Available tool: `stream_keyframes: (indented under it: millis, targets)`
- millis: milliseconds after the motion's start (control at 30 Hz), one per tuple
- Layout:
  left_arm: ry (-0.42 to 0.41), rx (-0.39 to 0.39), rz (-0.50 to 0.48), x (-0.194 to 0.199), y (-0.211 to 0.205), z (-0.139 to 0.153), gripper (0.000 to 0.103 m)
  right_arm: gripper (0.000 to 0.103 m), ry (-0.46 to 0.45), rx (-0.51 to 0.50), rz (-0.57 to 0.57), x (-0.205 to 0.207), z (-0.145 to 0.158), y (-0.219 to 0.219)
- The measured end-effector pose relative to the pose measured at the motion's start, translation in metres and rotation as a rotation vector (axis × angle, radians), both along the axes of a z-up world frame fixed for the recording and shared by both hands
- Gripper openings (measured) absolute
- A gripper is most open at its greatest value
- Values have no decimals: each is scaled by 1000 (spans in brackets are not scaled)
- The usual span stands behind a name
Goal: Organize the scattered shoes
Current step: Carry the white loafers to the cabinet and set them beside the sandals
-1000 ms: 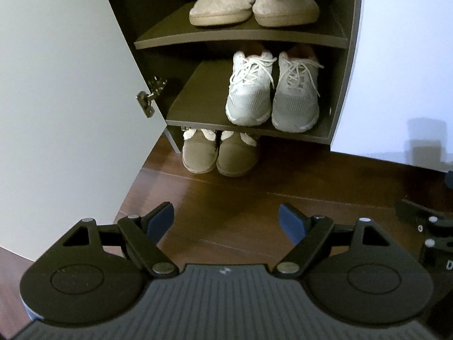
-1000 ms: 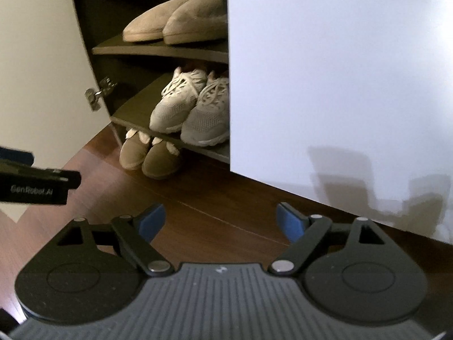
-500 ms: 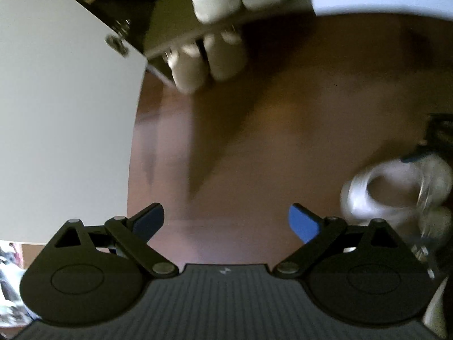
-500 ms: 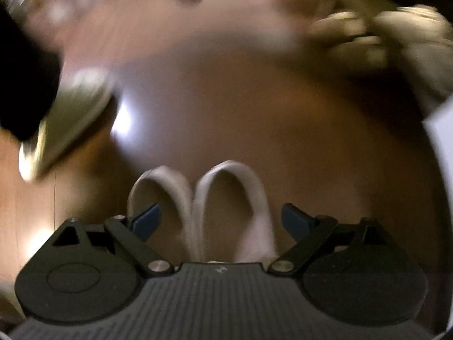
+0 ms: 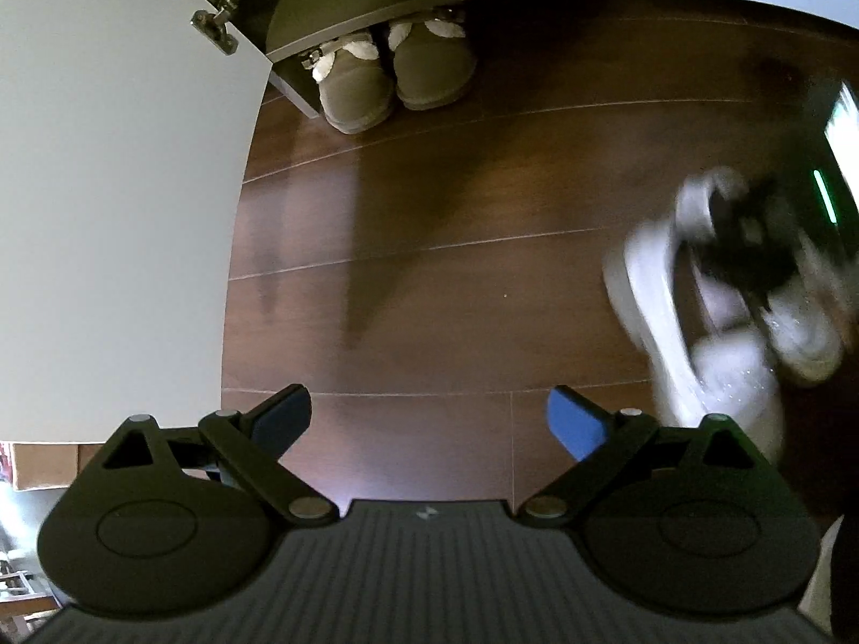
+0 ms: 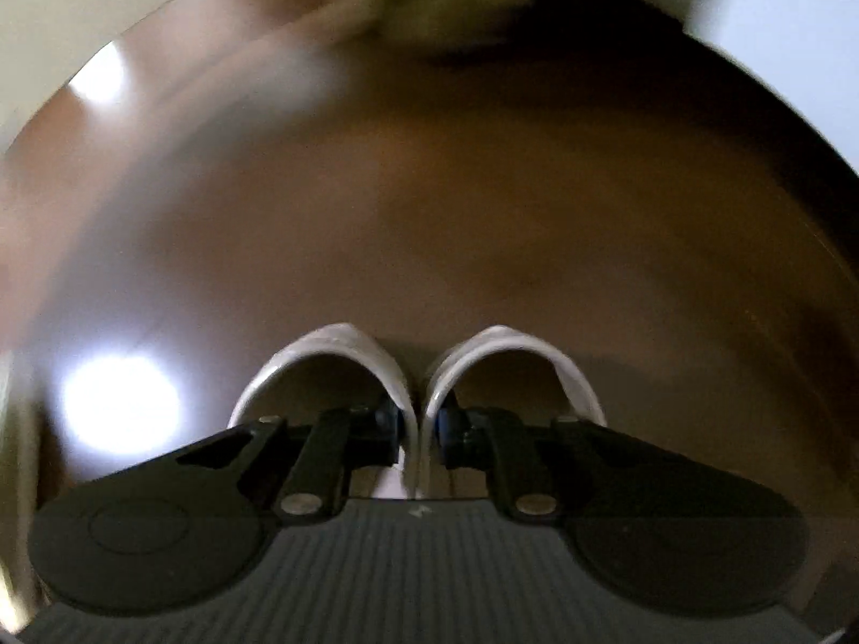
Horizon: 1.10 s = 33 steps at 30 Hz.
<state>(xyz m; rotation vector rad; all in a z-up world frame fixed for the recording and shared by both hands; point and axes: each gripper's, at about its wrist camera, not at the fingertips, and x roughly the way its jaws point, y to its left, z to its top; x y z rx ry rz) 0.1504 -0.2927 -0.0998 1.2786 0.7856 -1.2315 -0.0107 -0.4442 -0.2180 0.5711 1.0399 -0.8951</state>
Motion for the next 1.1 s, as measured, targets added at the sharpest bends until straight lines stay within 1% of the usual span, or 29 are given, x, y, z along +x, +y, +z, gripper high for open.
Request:
stream_keyframes:
  millis: [33,100,167,200,233,300,333,400,433,467,533,600,667,733,800,833,867,900,933,1000,1100]
  targets:
    - [-4,-1,-9,-1,1,-2,97,10,-16,-6,-84,-1,3,-21]
    - [-9,-9,-28,-2,1,-7,97,10,-39,-29,-179,2,6,-52]
    - [-18,-23,-64,-5,2,-16,97,11,-55,-77,-211,10,8,-81]
    - [-22,-34,-97,-8,2,-23,97,13,-68,-94,-228,12,10,-94]
    - [-25,-48,-140,-11,1,-34,97,18,-91,-93,-249,13,12,-106]
    - [-19,-81,-193,-16,-6,-53,97,50,-132,-96,-276,8,19,-117]
    - [-8,-107,-213,-19,-12,-62,97,56,-152,-127,-285,2,30,-112]
    - [24,-154,-238,-23,-23,-80,97,80,-147,-182,-279,-11,43,-85]
    - [52,-174,-235,-25,-30,-89,97,86,-142,-204,-277,-19,49,-68]
    - [81,-193,-231,-26,-36,-97,97,89,-138,-217,-277,-26,53,-53]
    - [136,-218,-227,-27,-47,-111,96,90,-127,-170,-299,-40,45,-20]
    - [192,-212,-250,-28,-53,-124,96,90,-108,-109,-319,-54,32,11]
    - [239,-199,-284,-29,-59,-138,94,90,-55,-68,-290,-47,10,25]
    - [257,-165,-322,-31,-63,-151,93,90,-4,-33,-264,-41,-10,37]
    - [262,-128,-346,-33,-67,-163,82,90,37,-42,-270,-37,-18,41]
    - [266,-123,-347,-33,-69,-166,82,90,49,-39,-287,-37,-24,42]
    - [270,-128,-339,-32,-71,-167,82,84,29,-33,-295,-38,-27,43]
    - [275,-133,-331,-31,-73,-168,82,72,8,-26,-303,-40,-31,44]
    - [279,-138,-324,-30,-76,-168,82,71,-6,-25,-308,-40,-33,44]
    - [288,-147,-308,-28,-80,-170,82,69,-4,-50,-307,-36,-32,41]
    - [306,-161,-293,-28,-93,-171,82,68,-5,-74,-313,-33,-29,27]
